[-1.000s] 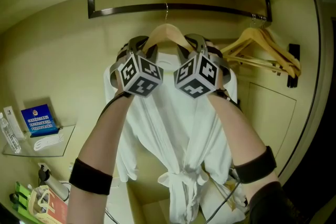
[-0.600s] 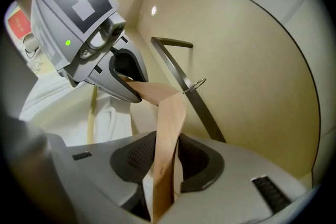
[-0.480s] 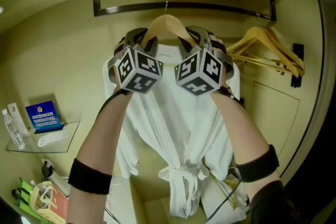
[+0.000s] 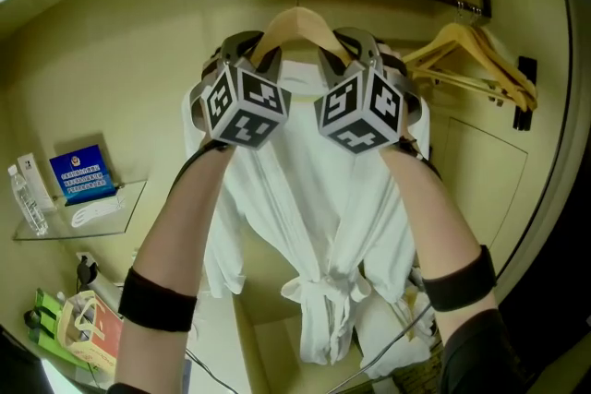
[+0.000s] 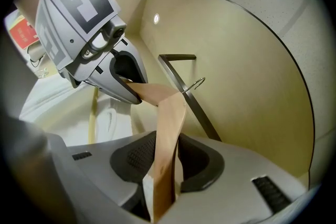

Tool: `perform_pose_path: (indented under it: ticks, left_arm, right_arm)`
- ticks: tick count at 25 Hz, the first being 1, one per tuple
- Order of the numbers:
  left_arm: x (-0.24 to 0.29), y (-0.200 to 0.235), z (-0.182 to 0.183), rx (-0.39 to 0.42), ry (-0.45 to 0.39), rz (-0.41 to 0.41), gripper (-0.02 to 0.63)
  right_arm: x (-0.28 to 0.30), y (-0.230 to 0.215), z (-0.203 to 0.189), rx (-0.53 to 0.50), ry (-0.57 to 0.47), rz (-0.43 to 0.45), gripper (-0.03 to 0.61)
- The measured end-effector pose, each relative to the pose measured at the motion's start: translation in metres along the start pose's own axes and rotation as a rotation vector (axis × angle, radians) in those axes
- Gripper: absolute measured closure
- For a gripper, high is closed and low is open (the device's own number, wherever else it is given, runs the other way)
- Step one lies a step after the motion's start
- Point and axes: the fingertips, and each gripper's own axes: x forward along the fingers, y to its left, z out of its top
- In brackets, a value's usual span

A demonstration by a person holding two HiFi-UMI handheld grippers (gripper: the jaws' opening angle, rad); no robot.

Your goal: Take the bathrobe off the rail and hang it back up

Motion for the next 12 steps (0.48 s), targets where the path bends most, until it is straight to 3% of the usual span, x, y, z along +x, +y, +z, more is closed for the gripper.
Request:
perform_pose_path:
  ticks: [12]
  left_arm:
    - [-0.066,-0.07,-0.048,-0.041,0.032,-0.091,0.495]
  right_arm:
    - [-0.064,0.085,-0.018,0.036,0.078,0.064,0.442]
